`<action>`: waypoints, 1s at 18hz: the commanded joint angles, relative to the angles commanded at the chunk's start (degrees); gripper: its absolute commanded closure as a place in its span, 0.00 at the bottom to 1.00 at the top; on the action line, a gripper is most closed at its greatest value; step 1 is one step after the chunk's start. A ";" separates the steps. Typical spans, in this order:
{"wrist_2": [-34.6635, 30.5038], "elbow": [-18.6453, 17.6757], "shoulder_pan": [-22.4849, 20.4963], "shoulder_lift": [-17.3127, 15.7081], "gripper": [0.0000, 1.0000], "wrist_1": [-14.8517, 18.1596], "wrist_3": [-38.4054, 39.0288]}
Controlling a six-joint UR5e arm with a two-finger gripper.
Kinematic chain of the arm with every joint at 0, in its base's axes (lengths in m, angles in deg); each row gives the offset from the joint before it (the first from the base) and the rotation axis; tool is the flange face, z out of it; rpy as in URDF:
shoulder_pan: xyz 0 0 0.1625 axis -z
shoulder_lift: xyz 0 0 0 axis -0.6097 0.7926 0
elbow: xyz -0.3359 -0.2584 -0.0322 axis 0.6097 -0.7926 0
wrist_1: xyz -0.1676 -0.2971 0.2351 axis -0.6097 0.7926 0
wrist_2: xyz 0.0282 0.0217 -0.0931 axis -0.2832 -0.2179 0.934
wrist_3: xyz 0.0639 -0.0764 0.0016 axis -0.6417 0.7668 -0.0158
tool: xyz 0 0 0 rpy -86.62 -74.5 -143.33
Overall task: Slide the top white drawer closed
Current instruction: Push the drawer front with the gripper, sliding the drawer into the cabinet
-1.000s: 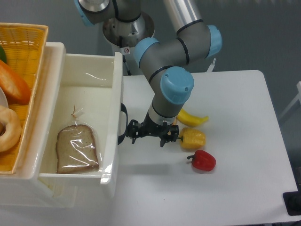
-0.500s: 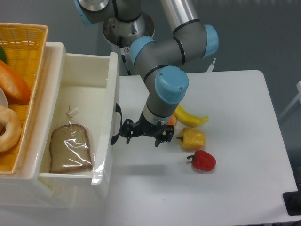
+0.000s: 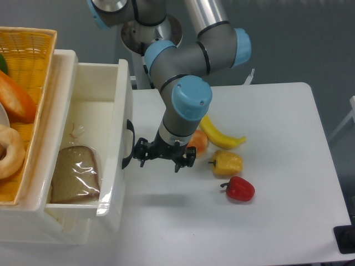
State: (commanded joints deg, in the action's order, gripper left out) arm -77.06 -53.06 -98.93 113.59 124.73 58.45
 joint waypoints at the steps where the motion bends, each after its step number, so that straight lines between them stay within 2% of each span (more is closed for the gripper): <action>1: 0.00 0.00 0.09 0.00 0.00 0.00 0.00; 18: -0.44 0.35 6.50 -0.35 0.00 -0.53 0.00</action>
State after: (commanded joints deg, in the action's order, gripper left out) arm -77.50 -52.70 -92.43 113.24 124.20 58.45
